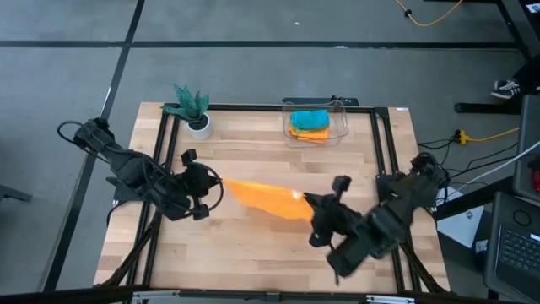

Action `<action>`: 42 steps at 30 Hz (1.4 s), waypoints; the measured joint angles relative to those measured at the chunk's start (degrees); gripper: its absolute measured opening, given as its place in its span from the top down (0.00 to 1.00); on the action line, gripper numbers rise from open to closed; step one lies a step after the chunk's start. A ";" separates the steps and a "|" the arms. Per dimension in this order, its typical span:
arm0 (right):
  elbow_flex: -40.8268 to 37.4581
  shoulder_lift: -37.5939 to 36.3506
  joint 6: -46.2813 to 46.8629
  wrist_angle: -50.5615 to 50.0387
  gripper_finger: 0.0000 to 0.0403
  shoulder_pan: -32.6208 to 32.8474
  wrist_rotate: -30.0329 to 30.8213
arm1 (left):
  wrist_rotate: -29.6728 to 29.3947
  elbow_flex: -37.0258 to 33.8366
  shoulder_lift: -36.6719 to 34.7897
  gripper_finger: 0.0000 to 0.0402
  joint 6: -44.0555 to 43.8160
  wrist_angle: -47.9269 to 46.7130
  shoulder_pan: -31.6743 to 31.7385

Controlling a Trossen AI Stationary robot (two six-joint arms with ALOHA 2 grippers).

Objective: Fold microfiber towels
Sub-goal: Fold the orange microfiber towel

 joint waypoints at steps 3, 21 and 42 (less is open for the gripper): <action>0.00 0.00 0.69 0.02 0.99 3.04 7.67 | -0.06 -0.74 0.74 1.00 -1.79 -1.62 0.35; -6.43 -0.02 1.06 0.39 0.99 1.64 20.59 | 1.56 17.84 1.24 1.00 4.34 -5.64 3.37; -5.92 -0.11 -23.15 26.42 1.00 5.31 5.76 | 17.90 20.75 6.95 1.00 -4.80 3.95 -6.64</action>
